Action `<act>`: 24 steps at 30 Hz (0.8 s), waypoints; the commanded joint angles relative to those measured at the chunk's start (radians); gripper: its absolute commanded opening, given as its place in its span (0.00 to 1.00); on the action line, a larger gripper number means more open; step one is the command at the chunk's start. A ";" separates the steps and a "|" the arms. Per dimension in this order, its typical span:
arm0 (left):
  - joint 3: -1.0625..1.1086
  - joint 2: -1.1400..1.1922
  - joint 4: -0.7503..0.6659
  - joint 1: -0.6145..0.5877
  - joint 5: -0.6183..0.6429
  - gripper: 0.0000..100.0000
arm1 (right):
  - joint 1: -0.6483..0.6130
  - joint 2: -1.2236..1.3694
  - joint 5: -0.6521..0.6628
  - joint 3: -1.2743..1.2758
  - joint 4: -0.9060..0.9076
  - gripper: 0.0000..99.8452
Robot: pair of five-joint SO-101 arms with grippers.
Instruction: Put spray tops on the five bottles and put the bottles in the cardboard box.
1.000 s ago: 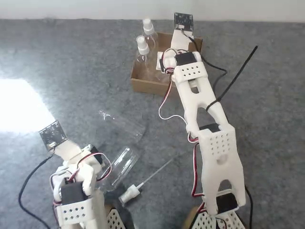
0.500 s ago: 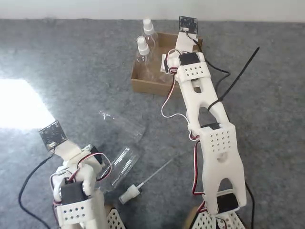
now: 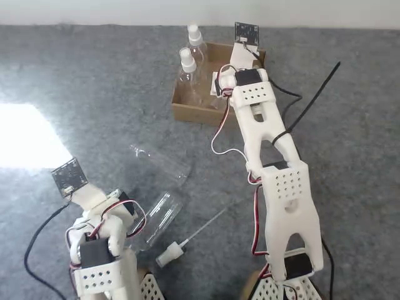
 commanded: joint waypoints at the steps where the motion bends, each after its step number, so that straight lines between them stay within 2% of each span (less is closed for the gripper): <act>1: -0.010 -0.011 0.005 -0.002 0.012 0.01 | 0.019 0.030 -0.003 -0.028 0.016 0.24; 11: -0.010 -0.011 0.005 -0.002 0.012 0.01 | 0.025 0.045 -0.003 -0.029 0.025 0.24; 17: -0.010 -0.011 0.005 -0.002 0.012 0.01 | 0.022 0.047 -0.003 -0.028 0.033 0.30; 24: -0.010 -0.009 0.006 -0.002 0.012 0.01 | 0.019 0.048 -0.003 -0.028 0.028 0.30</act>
